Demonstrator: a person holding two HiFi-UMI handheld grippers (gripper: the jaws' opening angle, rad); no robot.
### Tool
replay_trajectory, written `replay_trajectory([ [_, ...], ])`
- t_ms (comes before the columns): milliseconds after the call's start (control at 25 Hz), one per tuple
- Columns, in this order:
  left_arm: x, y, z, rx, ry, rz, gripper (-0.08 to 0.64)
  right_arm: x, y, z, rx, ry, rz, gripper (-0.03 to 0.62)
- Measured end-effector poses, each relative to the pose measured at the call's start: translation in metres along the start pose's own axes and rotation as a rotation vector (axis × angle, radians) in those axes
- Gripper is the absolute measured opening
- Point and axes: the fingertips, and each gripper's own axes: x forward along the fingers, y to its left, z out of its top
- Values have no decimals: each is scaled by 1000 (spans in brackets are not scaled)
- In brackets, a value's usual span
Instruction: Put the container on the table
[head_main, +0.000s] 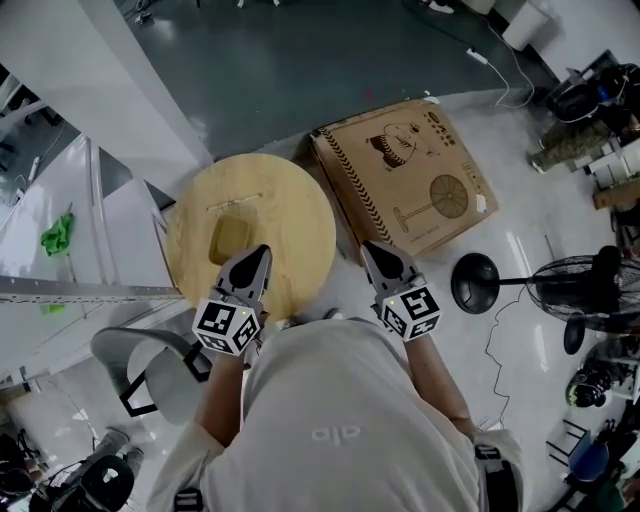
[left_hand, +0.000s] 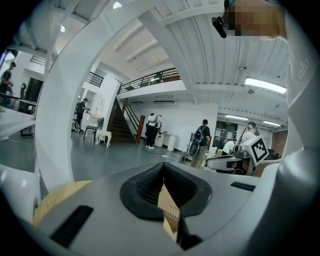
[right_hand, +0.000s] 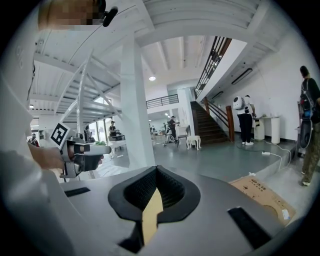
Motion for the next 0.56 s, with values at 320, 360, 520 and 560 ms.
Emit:
replay_trajectory([
  [320, -8, 1, -1, 10, 13, 20, 17, 1, 7, 1, -25, 7, 17, 26],
  [360, -10, 1, -2, 10, 15, 22, 17, 1, 8, 1, -24, 8, 18, 26],
  [520, -13, 2, -4, 9, 18, 29, 17, 1, 10, 0, -30, 9, 23, 26],
  [560, -14, 2, -4, 10, 18, 31, 17, 1, 11, 0, -31, 9, 25, 26],
])
